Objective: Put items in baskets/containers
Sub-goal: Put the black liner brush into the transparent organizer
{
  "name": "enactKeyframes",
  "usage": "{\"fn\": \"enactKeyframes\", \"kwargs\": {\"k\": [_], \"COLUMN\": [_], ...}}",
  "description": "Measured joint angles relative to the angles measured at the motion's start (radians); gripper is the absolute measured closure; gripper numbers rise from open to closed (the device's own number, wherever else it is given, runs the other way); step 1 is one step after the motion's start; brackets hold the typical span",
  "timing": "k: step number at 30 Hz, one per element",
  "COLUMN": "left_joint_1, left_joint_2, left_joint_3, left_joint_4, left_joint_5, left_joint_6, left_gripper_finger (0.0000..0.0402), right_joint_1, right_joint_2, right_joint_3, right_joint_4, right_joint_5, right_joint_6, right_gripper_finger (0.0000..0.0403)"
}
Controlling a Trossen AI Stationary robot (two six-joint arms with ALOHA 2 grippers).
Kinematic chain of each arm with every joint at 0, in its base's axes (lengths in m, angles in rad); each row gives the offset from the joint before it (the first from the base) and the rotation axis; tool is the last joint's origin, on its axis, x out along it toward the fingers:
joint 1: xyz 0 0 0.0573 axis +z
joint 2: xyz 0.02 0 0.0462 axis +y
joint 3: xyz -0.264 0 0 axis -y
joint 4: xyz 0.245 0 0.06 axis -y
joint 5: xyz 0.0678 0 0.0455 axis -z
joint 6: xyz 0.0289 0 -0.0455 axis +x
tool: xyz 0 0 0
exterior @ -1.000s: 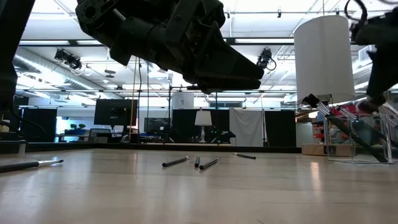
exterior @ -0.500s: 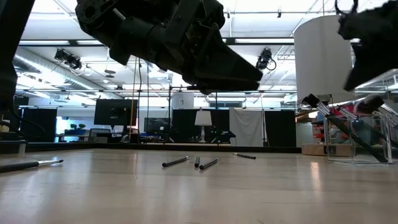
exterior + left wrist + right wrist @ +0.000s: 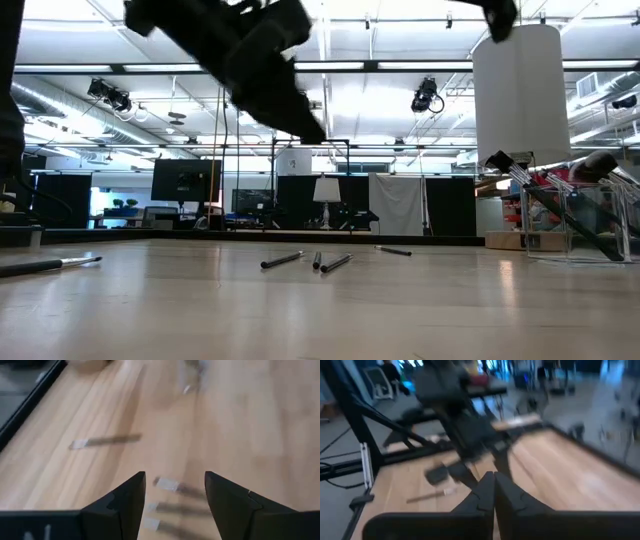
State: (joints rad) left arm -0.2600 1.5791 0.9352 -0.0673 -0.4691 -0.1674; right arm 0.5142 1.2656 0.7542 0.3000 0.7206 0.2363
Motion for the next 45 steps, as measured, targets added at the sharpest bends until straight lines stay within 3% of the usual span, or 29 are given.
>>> {"fn": "enactKeyframes", "kwargs": {"k": [5, 9, 16, 23, 32, 45], "left_joint_1": [-0.026, -0.02, -0.02, -0.019, 0.004, 0.034], "left_joint_2": [-0.02, -0.022, -0.01, 0.114, 0.256, 0.258], "left_joint_3": [-0.09, -0.2, -0.385, -0.376, -0.311, -0.354], "left_joint_4": [-0.061, 0.012, 0.451, 0.606, 0.572, 0.468], "left_joint_5": [-0.057, -0.045, 0.043, -0.039, -0.069, -0.044], "left_joint_6": [-0.061, -0.183, -0.345, -0.372, -0.439, -0.387], "left_gripper_finger": [0.0195, 0.0195, 0.0195, 0.0195, 0.0201, 0.0275], "right_joint_1": [-0.029, -0.078, -0.125, -0.111, -0.07, -0.058], "right_joint_2": [0.189, 0.286, 0.367, 0.366, 0.366, 0.366], "right_joint_3": [0.0, 0.002, 0.007, 0.006, 0.007, 0.007], "right_joint_4": [0.281, 0.353, 0.354, 0.354, 0.305, 0.28], "right_joint_5": [-0.006, -0.006, -0.025, -0.027, -0.031, -0.03], "right_joint_6": [-0.183, -0.133, -0.052, -0.06, -0.053, -0.032], "right_gripper_finger": [0.038, 0.0365, 0.0296, 0.0238, 0.0229, 0.0229]}}
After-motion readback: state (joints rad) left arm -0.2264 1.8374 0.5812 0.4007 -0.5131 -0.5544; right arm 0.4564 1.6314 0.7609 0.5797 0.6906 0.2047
